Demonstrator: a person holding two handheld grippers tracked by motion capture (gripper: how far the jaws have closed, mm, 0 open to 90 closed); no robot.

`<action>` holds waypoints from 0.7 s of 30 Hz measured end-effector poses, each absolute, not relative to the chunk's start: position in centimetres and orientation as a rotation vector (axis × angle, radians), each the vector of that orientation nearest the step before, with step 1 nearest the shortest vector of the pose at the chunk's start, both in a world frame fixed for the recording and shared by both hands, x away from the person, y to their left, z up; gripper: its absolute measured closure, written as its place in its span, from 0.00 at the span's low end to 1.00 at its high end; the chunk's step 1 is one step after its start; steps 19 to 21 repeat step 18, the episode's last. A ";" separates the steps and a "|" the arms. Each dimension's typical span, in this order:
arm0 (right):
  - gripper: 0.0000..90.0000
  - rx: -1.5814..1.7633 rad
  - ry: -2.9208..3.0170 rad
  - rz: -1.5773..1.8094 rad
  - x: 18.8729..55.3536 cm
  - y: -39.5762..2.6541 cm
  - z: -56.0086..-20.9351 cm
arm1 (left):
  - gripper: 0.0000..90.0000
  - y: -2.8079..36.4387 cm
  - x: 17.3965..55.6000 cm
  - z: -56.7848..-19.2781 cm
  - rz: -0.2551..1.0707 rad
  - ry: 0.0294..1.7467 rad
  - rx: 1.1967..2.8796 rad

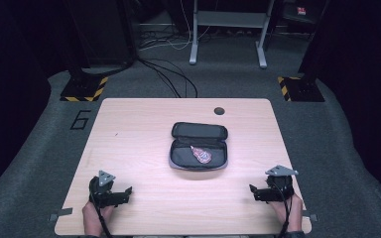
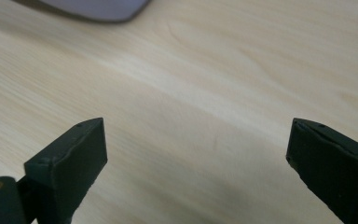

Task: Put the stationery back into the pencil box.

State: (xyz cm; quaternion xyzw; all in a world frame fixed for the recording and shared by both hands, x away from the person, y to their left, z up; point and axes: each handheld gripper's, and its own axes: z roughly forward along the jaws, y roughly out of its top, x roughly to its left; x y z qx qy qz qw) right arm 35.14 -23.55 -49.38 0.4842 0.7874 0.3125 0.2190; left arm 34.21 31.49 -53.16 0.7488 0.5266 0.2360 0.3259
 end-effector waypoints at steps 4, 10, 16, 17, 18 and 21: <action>0.03 1.385 2.161 0.830 34.3 -24.5 -51.3 | 0.05 31.5 34.2 -53.2 0.619 1.381 1.960; 0.00 1.398 2.157 0.889 34.1 -25.2 -52.8 | 0.05 31.5 34.2 -53.2 0.617 1.381 1.962; 0.00 1.387 2.150 0.907 34.1 -25.3 -53.0 | 0.05 31.5 34.2 -53.2 0.618 1.383 1.959; 0.00 1.389 2.148 0.906 34.1 -25.3 -53.0 | 0.05 31.5 34.2 -53.2 0.618 1.382 1.960; 0.00 1.389 2.148 0.906 34.1 -25.3 -53.0 | 0.05 31.5 34.2 -53.2 0.618 1.382 1.960; 0.00 1.389 2.148 0.906 34.1 -25.3 -53.0 | 0.05 31.5 34.2 -53.2 0.618 1.382 1.960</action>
